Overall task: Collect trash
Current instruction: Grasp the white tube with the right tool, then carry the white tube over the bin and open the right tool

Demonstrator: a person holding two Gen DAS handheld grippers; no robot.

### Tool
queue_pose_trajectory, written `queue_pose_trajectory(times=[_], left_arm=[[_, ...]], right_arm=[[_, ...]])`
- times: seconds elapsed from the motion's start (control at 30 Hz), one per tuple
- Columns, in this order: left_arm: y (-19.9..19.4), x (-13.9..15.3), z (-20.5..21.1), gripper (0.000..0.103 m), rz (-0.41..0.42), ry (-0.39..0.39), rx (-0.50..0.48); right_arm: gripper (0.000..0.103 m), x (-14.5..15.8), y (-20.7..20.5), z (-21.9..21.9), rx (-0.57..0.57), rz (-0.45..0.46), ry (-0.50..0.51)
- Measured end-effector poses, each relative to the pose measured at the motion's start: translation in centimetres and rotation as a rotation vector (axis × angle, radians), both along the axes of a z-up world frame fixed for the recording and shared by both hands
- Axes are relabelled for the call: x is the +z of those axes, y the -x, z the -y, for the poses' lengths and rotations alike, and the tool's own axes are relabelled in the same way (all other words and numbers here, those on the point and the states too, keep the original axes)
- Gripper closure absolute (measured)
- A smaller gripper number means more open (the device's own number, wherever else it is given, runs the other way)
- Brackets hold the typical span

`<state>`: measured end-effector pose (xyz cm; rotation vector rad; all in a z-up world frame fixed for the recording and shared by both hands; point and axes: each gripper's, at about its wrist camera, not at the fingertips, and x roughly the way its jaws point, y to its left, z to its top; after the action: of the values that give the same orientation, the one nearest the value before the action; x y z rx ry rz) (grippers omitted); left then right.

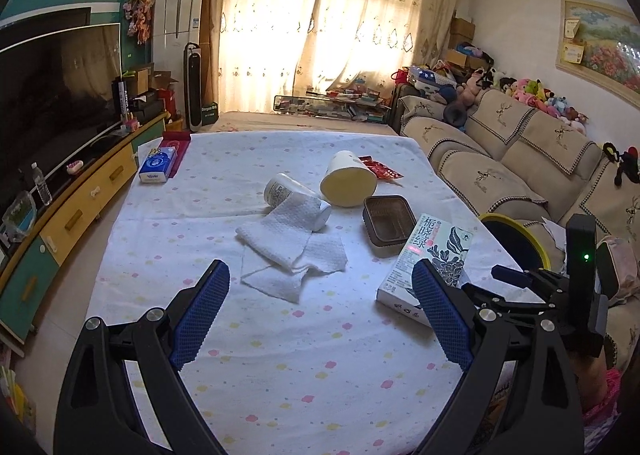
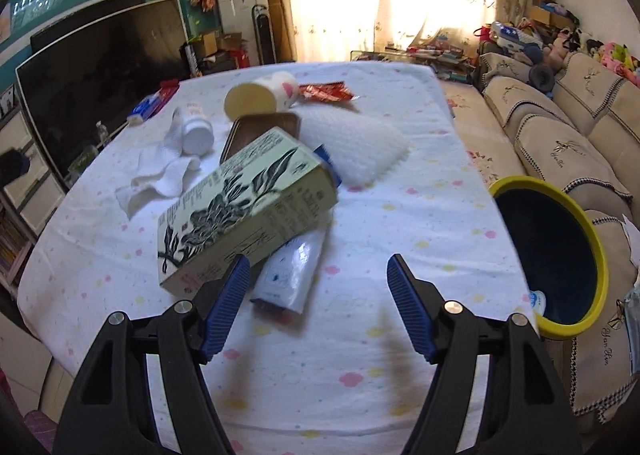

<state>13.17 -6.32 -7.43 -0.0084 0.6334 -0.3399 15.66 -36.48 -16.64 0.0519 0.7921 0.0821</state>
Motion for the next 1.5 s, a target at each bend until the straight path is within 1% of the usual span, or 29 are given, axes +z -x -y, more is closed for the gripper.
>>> queue_pose_trajectory(times=[0.1, 0.2, 0.3, 0.37, 0.47, 0.53, 0.67, 1.07, 1.3, 1.5], left_arm=[[0.1, 0.0, 0.4, 0.012, 0.001, -0.011, -0.009], [0.1, 0.2, 0.5, 0.012, 0.001, -0.013, -0.009], [0.0, 0.1, 0.5, 0.012, -0.007, -0.011, -0.005], [-0.1, -0.1, 0.5, 0.012, -0.012, -0.011, -0.003], [-0.4, -0.3, 0.6, 0.012, -0.023, -0.006, -0.003], [-0.6, -0.4, 0.7, 0.012, -0.029, -0.004, -0.006], [-0.7, -0.7, 1.0, 0.012, -0.033, -0.007, -0.012], [-0.8, -1.0, 1.4, 0.012, -0.033, -0.007, -0.018], [-0.6, -1.3, 2.0, 0.012, -0.033, -0.013, -0.027], [-0.7, -1.6, 2.8, 0.012, -0.041, -0.02, -0.04]], right_arm=[[0.04, -0.9, -0.6, -1.2, 0.021, -0.02, 0.023], [0.048, -1.5, -1.4, -1.7, 0.018, -0.034, 0.033], [0.061, -1.9, -1.8, -1.3, -0.001, -0.038, 0.037], [0.08, -1.8, -1.9, -0.7, -0.015, -0.039, 0.034], [0.088, -1.6, -1.7, 0.2, -0.013, -0.043, -0.008], [0.089, -1.1, -1.1, 0.6, 0.0, -0.031, -0.031], [0.091, -0.2, 0.0, 1.1, 0.0, -0.005, -0.038], [0.092, 1.9, 2.6, 3.6, -0.013, 0.032, -0.084], [0.092, 2.3, 3.6, 5.2, -0.042, 0.047, -0.108], [0.092, 2.6, 3.9, 6.6, -0.079, 0.064, -0.109]])
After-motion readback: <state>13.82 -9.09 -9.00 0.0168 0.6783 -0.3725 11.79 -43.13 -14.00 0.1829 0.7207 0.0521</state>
